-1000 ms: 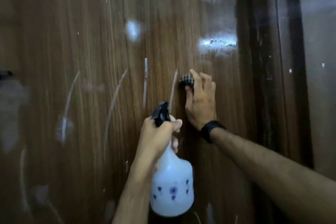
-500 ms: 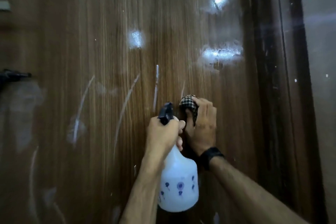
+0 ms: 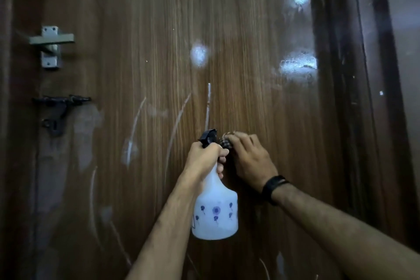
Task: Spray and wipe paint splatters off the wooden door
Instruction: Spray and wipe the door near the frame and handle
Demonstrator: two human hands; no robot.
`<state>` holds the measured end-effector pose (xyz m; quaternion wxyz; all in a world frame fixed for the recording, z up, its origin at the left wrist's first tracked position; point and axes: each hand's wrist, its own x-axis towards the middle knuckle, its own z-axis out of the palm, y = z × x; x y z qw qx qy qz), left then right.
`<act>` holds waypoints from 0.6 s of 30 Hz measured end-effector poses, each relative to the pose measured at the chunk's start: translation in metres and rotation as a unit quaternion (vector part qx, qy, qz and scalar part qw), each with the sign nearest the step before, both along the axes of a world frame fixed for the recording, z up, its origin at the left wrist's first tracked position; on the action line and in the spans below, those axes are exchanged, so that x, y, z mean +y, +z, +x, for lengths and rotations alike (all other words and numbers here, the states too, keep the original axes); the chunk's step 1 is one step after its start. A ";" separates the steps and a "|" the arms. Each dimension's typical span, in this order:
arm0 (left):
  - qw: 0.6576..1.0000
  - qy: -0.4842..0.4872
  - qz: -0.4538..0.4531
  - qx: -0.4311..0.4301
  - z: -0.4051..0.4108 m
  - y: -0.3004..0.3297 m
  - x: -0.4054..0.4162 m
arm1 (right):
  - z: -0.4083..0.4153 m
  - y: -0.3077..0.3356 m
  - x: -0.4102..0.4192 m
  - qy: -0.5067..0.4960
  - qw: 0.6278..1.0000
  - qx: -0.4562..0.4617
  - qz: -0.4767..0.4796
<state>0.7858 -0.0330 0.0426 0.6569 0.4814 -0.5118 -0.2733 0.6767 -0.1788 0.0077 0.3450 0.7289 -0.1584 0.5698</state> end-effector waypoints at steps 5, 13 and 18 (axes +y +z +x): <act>1.000 0.023 0.010 -0.014 -0.002 0.000 0.018 | -0.006 0.020 0.020 -0.018 0.997 0.028 0.070; 0.998 0.049 -0.007 -0.031 0.009 0.015 0.070 | -0.013 0.077 0.043 -0.054 0.985 -0.015 0.164; 0.997 0.045 -0.021 -0.060 0.008 0.022 0.082 | -0.011 0.091 0.042 -0.041 0.986 -0.007 0.163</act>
